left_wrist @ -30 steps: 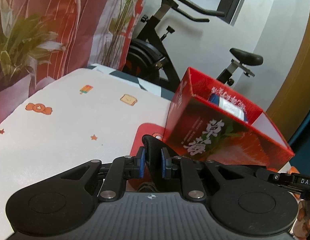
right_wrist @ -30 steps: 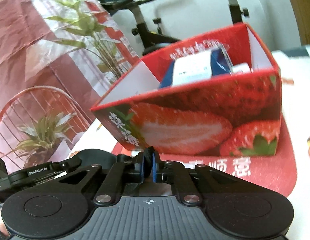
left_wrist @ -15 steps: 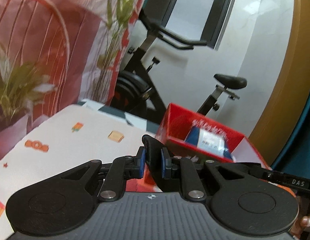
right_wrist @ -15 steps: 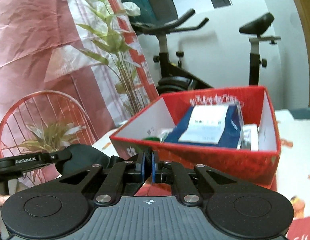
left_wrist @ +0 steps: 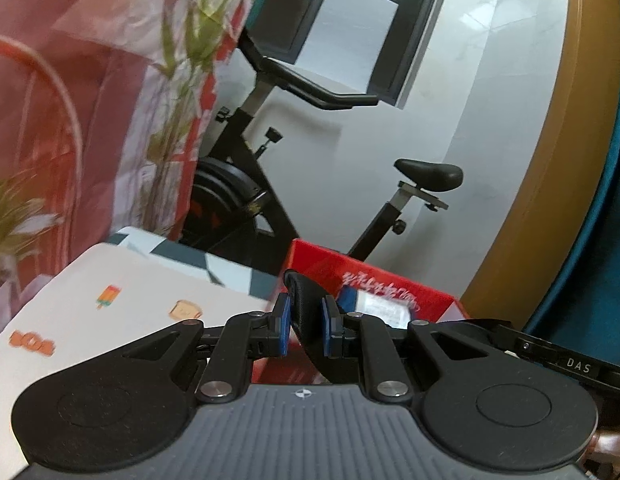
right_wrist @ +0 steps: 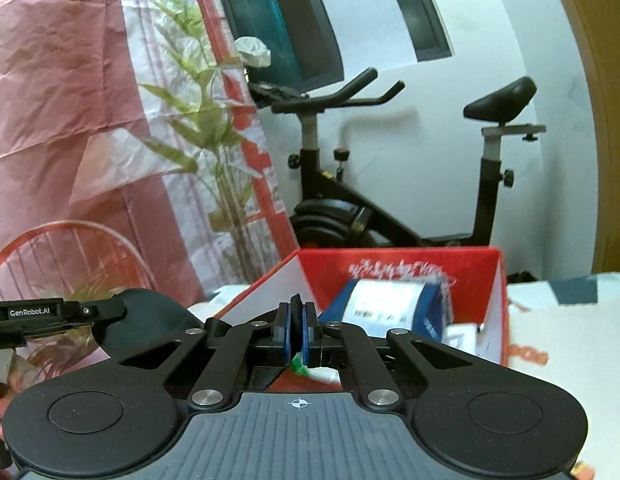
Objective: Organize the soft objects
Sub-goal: 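Lift the black strap with both grippers and carry it over the red box, then lower the black strap into the red box and open both grippers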
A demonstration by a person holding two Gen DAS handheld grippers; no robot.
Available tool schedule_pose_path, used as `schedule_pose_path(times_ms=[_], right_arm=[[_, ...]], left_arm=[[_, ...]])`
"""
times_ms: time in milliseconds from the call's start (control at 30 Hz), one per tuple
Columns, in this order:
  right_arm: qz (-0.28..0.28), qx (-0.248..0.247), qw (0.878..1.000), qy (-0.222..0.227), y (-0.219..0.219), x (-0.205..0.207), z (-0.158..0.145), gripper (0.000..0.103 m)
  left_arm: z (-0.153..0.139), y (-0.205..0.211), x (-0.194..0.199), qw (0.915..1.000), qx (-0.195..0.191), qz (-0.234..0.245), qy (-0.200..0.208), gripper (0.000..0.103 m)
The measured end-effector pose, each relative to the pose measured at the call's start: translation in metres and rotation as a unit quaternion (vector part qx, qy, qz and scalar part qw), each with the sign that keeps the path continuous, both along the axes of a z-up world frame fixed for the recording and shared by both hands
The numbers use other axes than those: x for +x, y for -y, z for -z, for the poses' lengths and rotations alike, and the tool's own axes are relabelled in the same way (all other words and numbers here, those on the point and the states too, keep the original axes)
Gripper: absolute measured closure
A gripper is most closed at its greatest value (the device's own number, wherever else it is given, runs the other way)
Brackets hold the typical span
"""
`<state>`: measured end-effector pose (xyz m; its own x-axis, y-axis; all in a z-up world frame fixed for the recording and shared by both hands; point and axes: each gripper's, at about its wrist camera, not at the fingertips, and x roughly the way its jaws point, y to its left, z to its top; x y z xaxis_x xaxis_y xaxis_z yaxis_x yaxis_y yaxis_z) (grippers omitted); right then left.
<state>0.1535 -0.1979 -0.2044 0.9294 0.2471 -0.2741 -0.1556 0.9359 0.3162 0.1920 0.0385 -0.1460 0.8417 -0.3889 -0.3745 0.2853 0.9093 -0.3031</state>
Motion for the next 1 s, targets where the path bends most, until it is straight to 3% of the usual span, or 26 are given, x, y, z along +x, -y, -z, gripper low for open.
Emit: schedule_pose_path(times_ms=[233, 467, 733, 1000], right_arm=[[0.030, -0.030, 0.999, 0.018, 0.015, 0.018, -0.016, 0.098], [0.056, -0.063, 0.996, 0.000, 0.031, 0.054, -0.015, 0.098], [0.062, -0.084, 0.992, -0.070, 0.038, 0.092, 0.011, 0.098], [0.043, -0.097, 0.986, -0.126, 0.028, 0.106, 0.040, 0.098]], left_arm=[[-0.007, 0.025, 0.034, 0.9996, 0.018, 0.021, 0.010, 0.086], [0.007, 0.064, 0.082, 0.9967, 0.059, 0.050, -0.023, 0.086], [0.047, 0.100, 0.108, 0.9798, 0.150, 0.104, -0.082, 0.086], [0.062, 0.104, 0.120, 0.9679, 0.194, 0.116, -0.110, 0.086]])
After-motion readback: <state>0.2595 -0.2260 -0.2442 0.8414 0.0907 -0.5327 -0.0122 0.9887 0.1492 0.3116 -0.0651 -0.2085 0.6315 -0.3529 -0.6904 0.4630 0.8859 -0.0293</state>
